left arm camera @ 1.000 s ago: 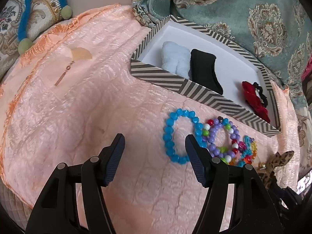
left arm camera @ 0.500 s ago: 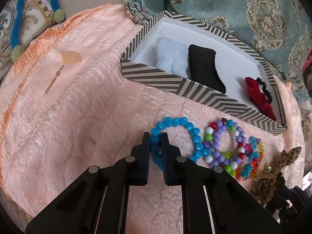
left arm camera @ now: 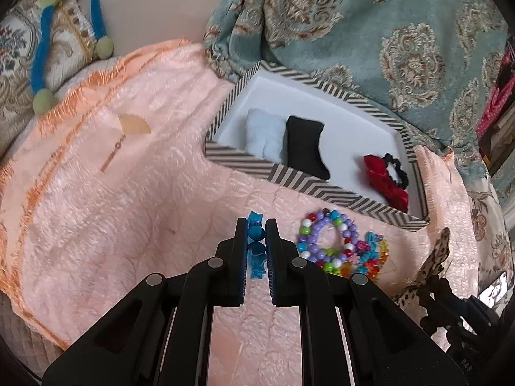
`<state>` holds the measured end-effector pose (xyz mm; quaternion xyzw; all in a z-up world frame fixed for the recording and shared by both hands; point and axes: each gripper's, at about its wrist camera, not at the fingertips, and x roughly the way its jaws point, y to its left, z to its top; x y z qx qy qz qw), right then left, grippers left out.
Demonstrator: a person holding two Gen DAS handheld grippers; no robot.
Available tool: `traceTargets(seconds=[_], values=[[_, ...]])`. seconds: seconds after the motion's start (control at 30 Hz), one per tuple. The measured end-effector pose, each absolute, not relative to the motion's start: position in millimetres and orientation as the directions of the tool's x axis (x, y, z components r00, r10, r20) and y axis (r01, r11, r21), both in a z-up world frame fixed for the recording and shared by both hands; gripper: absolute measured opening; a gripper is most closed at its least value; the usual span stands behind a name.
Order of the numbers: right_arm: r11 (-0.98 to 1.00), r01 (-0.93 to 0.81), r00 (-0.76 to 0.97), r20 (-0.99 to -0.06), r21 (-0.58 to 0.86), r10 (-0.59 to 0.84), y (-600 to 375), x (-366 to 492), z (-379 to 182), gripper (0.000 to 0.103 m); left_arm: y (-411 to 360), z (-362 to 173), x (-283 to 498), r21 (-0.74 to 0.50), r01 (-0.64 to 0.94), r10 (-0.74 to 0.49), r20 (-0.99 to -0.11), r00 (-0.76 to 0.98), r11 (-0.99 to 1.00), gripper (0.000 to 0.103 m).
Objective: Organize jewelry
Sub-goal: 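Carry the bow and blue bracelet up toward the tray with both tools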
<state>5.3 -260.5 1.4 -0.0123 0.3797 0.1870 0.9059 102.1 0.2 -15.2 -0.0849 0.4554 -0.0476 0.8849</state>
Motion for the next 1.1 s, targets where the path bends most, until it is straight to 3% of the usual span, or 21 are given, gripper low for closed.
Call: traceTargets(seconds=[0.83, 1.0, 1.1], values=[[0.923, -0.361, 0.694, -0.623, 0.133, 0.361, -254.7, 33.8, 45.0, 0.026, -19.7, 11.6, 115.9, -0.137, 0.062, -0.146, -0.775, 0.616, 0.989, 0.009], [0.921, -0.36, 0.672, -0.643, 0.151, 0.368, -260.8, 37.9, 40.3, 0.026, -20.9, 6.8, 115.4, -0.137, 0.065, -0.148, -0.779, 0.609, 0.988, 0.009], [0.928, -0.341, 0.617, -0.708, 0.153, 0.344, -266.5, 39.1, 25.3, 0.026, -20.1, 4.7, 114.4, -0.143, 0.064, -0.153, -0.782, 0.604, 0.988, 0.009]])
